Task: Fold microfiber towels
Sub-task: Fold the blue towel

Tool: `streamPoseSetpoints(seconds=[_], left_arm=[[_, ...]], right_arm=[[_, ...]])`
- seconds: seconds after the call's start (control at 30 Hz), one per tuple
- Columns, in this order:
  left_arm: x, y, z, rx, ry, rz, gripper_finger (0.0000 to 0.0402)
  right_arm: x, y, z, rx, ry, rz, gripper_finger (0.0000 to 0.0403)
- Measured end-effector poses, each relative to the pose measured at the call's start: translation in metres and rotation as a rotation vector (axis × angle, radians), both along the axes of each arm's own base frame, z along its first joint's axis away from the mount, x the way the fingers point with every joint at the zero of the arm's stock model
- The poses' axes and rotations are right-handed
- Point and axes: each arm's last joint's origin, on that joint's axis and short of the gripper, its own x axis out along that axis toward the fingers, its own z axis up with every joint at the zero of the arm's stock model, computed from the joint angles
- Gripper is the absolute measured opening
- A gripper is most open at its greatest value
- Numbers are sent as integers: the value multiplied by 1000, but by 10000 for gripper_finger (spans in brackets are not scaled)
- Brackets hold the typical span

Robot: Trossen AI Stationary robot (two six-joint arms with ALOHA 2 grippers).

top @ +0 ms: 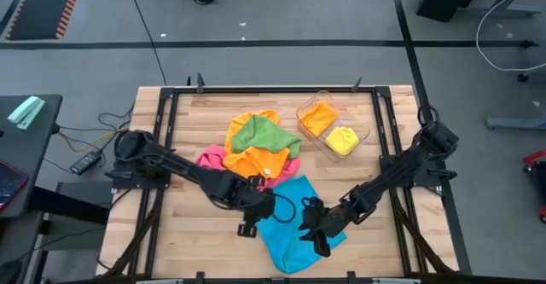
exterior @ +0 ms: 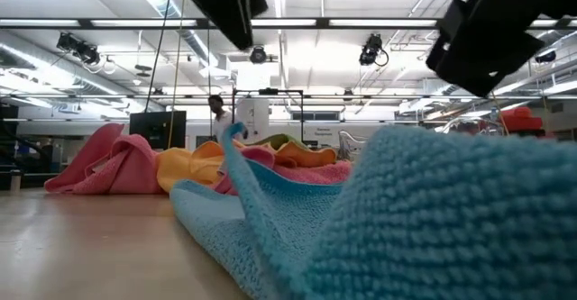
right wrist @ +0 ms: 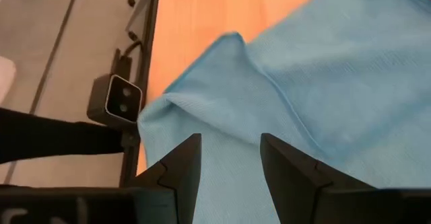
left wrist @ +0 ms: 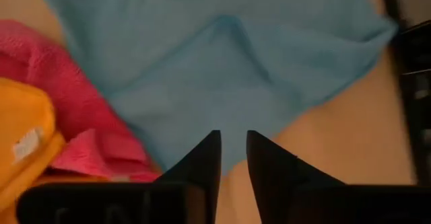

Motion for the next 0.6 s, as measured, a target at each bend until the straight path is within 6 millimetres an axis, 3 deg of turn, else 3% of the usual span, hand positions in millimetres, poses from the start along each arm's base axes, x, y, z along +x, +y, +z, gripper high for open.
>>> streamPoseSetpoints(seconds=[0.27,0.6], left_arm=[[-26,-19,23,-72,-5,34,49],[-64,-22,52,-98,43,69,28]], right_arm=[[45,15,4,-58,-53,97,161],[89,19,5,-184,-117,177,161]])
